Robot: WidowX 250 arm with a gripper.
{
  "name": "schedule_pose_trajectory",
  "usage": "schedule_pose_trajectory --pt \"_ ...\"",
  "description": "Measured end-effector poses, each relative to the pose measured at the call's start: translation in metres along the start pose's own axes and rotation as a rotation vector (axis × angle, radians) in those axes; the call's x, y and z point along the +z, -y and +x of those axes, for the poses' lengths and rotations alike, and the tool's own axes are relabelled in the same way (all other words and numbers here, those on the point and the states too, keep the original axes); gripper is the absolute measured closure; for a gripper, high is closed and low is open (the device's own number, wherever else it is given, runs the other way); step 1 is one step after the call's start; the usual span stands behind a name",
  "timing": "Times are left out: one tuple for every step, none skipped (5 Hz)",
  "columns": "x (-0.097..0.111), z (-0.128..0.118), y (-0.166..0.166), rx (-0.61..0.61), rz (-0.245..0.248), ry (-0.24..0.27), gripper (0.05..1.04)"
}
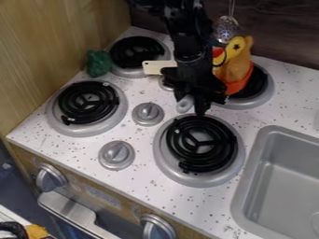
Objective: Moved the orange pot between the four burner
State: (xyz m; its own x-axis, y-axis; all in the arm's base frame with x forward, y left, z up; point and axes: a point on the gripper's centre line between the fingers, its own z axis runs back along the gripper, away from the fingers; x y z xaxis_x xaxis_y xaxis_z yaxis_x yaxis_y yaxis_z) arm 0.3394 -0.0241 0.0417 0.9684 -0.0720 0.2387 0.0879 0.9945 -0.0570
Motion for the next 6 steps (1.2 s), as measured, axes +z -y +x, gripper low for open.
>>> schedule_pose_trajectory --pt "0.015 -0.009 -0.012 0.038 0.039 0.0 0.714" --pt "0.021 -0.02 -0.027 0.107 0.065 -0.019 0.714" --pt "0.018 -0.026 -0.033 0.116 0.076 -0.021 0.714" --pt "0.013 -0.029 -0.031 0.115 0.051 -0.007 0.714" --pt "0.009 -0.036 -0.028 0.117 0.053 -0.008 0.714" --pt "0.004 -0.035 -0.026 0.106 0.049 0.004 0.714"
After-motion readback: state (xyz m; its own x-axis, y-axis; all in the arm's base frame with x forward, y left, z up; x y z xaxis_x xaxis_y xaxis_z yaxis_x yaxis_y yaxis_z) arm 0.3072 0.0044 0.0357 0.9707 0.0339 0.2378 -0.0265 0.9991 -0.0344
